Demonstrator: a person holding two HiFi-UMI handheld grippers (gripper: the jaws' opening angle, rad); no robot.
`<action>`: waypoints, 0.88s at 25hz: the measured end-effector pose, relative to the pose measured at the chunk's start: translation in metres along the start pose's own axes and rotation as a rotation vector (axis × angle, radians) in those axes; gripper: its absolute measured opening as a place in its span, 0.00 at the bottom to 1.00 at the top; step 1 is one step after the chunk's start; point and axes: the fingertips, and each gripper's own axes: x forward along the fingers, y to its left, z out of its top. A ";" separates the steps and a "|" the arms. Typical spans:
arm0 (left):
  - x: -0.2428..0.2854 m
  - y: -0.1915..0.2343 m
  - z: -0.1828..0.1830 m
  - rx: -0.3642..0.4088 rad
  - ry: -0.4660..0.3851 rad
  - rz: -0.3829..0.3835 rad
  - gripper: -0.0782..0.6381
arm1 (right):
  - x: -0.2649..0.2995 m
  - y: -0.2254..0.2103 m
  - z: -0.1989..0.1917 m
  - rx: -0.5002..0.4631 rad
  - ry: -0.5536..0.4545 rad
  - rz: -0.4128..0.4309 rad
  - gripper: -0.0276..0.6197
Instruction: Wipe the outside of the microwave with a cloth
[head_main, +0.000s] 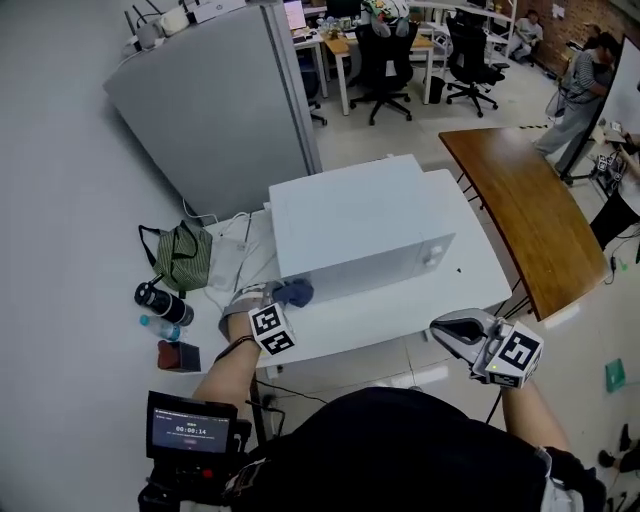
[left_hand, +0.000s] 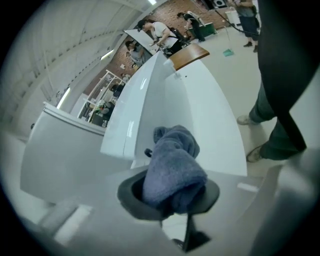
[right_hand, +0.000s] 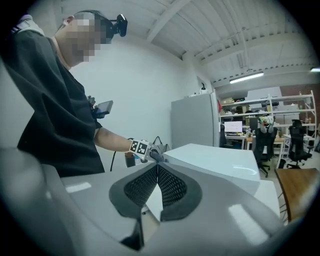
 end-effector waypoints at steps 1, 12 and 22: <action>-0.003 0.002 -0.021 -0.024 0.011 0.007 0.21 | 0.013 0.011 0.002 0.001 0.006 0.018 0.05; -0.025 -0.026 0.148 0.092 -0.259 -0.009 0.21 | -0.052 0.002 -0.017 0.029 -0.018 -0.065 0.05; 0.058 -0.070 0.401 -0.891 -0.483 -0.657 0.21 | -0.263 -0.085 -0.108 0.254 -0.097 -0.316 0.05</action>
